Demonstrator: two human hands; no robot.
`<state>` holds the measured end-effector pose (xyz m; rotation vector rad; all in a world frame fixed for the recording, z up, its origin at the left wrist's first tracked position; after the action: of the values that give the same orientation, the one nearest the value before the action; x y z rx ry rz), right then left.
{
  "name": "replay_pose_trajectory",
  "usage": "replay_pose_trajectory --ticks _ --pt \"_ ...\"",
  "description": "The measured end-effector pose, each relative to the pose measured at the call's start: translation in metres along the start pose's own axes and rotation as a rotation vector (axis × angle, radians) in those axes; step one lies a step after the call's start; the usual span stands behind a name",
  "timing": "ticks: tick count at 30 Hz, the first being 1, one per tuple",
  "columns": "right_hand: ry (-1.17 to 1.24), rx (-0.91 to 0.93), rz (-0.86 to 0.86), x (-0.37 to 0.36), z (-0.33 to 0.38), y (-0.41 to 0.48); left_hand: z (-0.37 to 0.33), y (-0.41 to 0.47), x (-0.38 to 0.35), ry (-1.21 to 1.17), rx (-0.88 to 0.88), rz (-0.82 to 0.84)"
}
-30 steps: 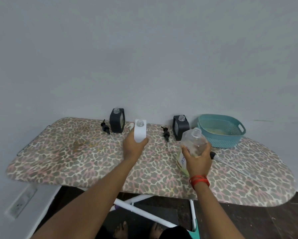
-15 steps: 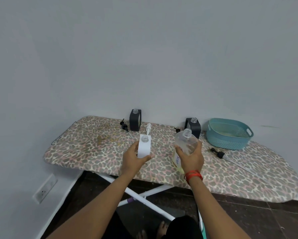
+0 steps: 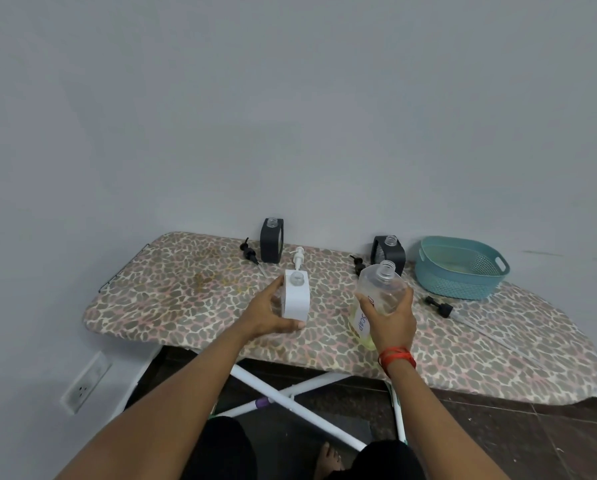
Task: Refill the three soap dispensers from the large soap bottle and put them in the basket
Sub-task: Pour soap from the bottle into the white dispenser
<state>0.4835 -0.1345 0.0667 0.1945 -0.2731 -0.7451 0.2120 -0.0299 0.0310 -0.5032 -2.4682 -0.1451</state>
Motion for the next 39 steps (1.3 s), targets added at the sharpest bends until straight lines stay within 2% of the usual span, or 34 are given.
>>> replay_pose_trajectory --ticks 11,17,21,26,29,35,39 --pt "0.024 0.009 0.019 -0.003 0.005 0.003 0.013 0.007 -0.019 -0.06 -0.114 -0.231" --pt "-0.015 0.022 0.099 -0.007 0.011 0.018 0.01 0.007 -0.015 -0.039 -0.18 -0.284" --pt "-0.205 0.094 0.246 -0.013 0.036 0.037 0.013 0.008 -0.015 -0.029 -0.204 -0.269" --pt "-0.568 0.242 0.472 -0.026 0.061 0.061 0.008 0.007 -0.015 -0.076 -0.234 -0.233" --pt "-0.684 0.274 0.596 -0.033 0.063 0.066 0.008 0.006 -0.016 -0.072 -0.227 -0.218" --pt "-0.792 0.326 0.734 -0.047 0.062 0.064 0.015 0.008 -0.02 -0.009 -0.204 -0.223" --pt "-0.922 0.433 0.769 -0.062 0.066 0.06 0.015 0.009 -0.018 -0.002 -0.198 -0.233"
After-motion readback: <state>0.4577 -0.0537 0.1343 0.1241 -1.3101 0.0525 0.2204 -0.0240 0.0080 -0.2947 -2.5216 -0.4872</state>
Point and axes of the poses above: each hand's wrist, its own y-axis towards the middle knuckle, its own x-axis out of the back of the hand, z = x × y, the point moved 6 cm from there along y, towards the middle knuckle, and after that the axes turned 8 degrees about y, right-handed, at the moved point
